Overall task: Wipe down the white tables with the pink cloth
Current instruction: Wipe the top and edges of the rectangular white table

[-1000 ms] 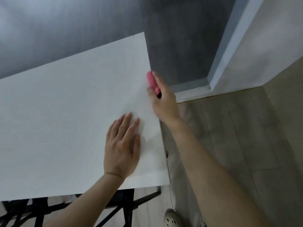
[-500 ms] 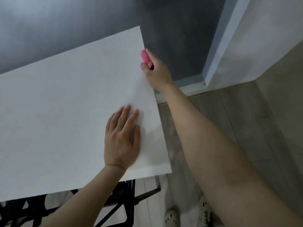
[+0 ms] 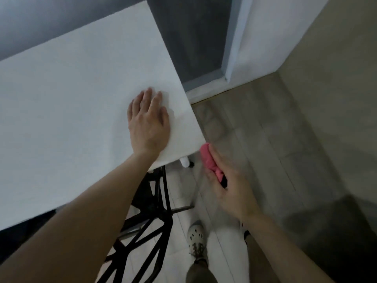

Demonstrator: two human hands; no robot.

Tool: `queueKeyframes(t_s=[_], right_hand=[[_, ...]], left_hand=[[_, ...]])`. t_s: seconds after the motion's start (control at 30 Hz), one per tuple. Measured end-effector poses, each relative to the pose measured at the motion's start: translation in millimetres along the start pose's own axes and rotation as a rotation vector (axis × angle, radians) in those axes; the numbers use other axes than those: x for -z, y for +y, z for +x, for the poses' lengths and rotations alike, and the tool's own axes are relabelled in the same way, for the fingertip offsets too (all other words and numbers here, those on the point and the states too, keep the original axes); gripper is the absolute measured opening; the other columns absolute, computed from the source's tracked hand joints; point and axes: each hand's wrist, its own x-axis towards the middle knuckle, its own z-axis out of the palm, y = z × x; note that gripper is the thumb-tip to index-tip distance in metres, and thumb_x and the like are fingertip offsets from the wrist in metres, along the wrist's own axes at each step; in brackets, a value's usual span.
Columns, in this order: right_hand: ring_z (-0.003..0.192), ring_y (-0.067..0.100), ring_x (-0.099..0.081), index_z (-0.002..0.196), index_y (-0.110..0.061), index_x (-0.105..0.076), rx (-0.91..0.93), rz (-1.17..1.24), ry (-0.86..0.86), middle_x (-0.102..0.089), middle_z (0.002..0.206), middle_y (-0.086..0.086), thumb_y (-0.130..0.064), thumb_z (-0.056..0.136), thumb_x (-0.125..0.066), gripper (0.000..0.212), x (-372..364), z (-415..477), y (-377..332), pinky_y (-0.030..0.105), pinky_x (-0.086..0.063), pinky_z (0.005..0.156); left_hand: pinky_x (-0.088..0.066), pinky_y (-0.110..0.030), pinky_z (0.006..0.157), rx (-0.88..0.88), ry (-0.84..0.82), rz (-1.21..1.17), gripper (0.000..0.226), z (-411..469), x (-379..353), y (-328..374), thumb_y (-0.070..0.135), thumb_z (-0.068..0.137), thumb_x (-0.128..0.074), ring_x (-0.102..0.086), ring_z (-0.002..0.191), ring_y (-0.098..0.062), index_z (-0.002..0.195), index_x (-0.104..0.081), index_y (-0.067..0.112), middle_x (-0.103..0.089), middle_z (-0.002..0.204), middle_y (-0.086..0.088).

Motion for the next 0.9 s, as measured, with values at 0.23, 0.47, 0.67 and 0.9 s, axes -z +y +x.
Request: queueKeyframes(t_s=[0.23, 0.47, 0.67, 0.9], right_hand=[[0.139, -0.008, -0.054, 0.162, -0.033, -0.050, -0.207, -0.049, 0.067, -0.057, 0.155, -0.020, -0.030, 0.110, -0.063, 0.054, -29, -89, -9, 0.022, -0.044, 0.120], [0.122, -0.014, -0.061, 0.153, -0.025, -0.061, -0.263, -0.191, 0.134, -0.065, 0.133, -0.030, -0.031, 0.110, -0.062, 0.044, -40, -166, -60, 0.013, -0.049, 0.107], [0.115, 0.030, -0.066, 0.134, -0.009, -0.065, -0.349, -0.545, -0.047, -0.070, 0.127, 0.011, -0.022, 0.112, -0.052, 0.029, -35, -219, -97, 0.047, -0.053, 0.100], [0.121, 0.030, -0.064, 0.140, -0.017, -0.063, -0.349, -0.701, 0.061, -0.067, 0.134, 0.006, -0.030, 0.115, -0.048, 0.033, -74, -294, -127, 0.045, -0.052, 0.102]], left_hand=[[-0.038, -0.047, 0.120, -0.093, -0.082, -0.090, 0.031, -21, 32, 12, 0.019, 0.106, -0.054, -0.056, 0.135, -0.034, 0.130, -0.072, 0.011, -0.065, 0.142, -0.009], [-0.055, -0.041, 0.091, -0.419, -0.588, -0.003, 0.030, -133, 125, -23, 0.028, 0.108, -0.057, -0.067, 0.113, -0.026, 0.132, -0.073, 0.022, -0.071, 0.125, -0.002], [-0.056, -0.035, 0.086, -0.510, -0.870, 0.272, 0.034, -198, 163, -69, 0.042, 0.111, -0.051, -0.069, 0.112, -0.021, 0.137, -0.066, 0.026, -0.069, 0.131, 0.001], [-0.059, -0.039, 0.091, -0.679, -0.776, 0.298, 0.032, -221, 187, -90, 0.043, 0.111, -0.050, -0.069, 0.114, -0.020, 0.138, -0.064, 0.033, -0.068, 0.131, 0.004]])
